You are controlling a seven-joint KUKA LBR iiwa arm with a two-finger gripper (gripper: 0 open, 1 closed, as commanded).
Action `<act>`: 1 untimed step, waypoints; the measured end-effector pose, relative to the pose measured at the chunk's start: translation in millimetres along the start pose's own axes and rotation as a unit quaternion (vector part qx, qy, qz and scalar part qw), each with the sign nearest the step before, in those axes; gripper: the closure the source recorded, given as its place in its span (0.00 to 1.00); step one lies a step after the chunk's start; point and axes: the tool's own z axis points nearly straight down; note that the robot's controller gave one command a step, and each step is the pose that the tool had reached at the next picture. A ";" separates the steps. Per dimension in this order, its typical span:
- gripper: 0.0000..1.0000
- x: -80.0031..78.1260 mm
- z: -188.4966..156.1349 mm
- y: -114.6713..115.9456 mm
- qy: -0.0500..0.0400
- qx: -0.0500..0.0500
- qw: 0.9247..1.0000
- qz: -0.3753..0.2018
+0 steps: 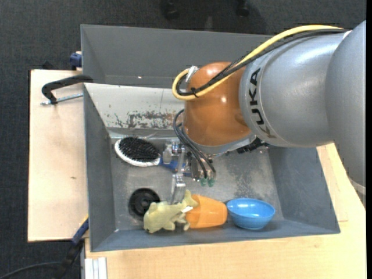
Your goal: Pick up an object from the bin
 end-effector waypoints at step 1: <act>0.00 -35.7 88.8 42.5 -0.001 -0.001 0.999 0.053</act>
Offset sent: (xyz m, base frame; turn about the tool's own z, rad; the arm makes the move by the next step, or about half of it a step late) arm 0.0327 0.0395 -0.0931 0.1074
